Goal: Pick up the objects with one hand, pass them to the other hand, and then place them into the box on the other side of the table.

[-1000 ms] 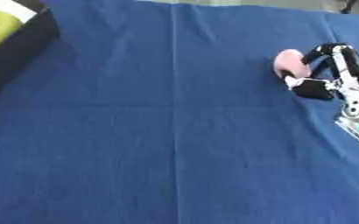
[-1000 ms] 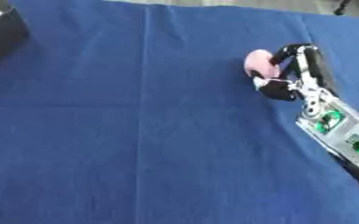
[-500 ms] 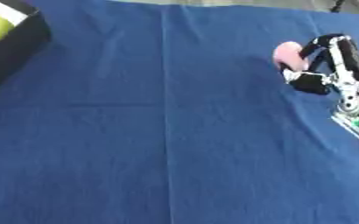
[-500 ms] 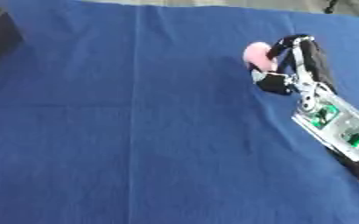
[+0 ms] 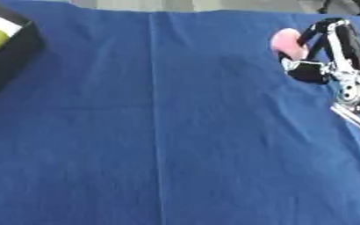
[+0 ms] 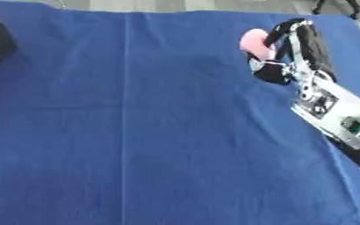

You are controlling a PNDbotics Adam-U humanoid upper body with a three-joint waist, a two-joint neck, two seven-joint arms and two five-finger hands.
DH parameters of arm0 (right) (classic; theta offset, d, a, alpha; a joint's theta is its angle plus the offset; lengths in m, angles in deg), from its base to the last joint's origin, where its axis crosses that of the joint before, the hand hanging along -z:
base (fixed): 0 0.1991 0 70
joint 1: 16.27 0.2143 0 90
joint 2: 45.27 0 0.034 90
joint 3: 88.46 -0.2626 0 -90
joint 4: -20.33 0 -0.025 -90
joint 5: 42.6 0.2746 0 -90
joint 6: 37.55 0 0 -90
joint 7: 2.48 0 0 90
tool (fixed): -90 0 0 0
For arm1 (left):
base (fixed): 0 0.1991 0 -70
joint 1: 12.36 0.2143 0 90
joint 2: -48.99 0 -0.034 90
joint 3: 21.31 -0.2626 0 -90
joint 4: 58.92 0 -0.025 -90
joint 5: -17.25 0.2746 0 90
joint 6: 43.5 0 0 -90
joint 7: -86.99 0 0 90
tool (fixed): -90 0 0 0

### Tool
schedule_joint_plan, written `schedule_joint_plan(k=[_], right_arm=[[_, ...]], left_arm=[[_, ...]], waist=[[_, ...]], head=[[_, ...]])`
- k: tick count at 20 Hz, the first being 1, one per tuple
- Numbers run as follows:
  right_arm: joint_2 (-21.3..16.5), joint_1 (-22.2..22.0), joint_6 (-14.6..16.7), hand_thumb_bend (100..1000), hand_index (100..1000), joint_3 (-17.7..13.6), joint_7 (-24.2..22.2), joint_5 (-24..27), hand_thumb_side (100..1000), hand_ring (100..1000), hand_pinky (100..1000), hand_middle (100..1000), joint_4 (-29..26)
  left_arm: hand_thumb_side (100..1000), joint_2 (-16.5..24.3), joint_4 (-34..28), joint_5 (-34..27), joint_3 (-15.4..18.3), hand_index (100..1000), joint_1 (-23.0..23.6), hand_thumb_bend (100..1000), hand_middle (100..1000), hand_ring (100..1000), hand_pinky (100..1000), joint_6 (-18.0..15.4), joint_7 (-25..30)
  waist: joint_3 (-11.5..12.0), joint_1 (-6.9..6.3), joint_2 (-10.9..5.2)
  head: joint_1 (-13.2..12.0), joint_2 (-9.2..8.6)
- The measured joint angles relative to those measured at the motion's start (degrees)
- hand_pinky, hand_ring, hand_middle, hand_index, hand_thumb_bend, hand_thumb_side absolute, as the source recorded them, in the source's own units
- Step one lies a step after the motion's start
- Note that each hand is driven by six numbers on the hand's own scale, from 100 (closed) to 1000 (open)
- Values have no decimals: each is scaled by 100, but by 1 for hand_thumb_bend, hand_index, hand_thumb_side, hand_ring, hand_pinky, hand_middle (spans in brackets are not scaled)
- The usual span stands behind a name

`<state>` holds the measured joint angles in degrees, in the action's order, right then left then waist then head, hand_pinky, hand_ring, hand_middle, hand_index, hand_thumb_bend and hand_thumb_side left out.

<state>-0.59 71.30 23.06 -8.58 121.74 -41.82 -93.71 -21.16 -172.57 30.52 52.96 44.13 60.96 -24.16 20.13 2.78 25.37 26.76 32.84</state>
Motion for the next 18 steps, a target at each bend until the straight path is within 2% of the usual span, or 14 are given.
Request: schedule_joint_plan(k=[4, 9, 14, 17, 18], right_arm=[[-171, 83, 146, 334, 452, 224, 163, 0, 100, 407, 1000, 531, 0], [-313, 181, 302, 329, 454, 504, 320, -3, 100, 410, 1000, 530, 0], [-325, 310, 417, 326, 453, 810, 436, -140, 100, 409, 1000, 529, 0], [-321, 415, 467, 324, 452, 1003, 485, -291, 100, 408, 1000, 528, 0], [-306, 448, 477, 323, 452, 1062, 495, -349, 100, 409, 1000, 527, 0]], left_arm=[[477, 56, 0, -38, -4, 639, -119, 100, 510, 529, 718, -25, 93], [514, 95, 0, -118, -39, 641, -246, 100, 512, 531, 716, -163, 209], [551, 96, -1, -274, -105, 647, -512, 100, 518, 538, 717, -479, 328], [576, 96, -1, -374, -162, 652, -798, 100, 523, 543, 716, -714, 434], [558, 96, -1, -411, -181, 653, -900, 100, 524, 544, 716, -795, 473]], waist=[[-69, -103, -197], [-110, -210, -356], [-95, -307, -569], [-59, -363, -644], [-48, -378, -664]], head=[[-36, 114], [-72, 246], [-96, 366], [-96, 434], [-95, 444]])
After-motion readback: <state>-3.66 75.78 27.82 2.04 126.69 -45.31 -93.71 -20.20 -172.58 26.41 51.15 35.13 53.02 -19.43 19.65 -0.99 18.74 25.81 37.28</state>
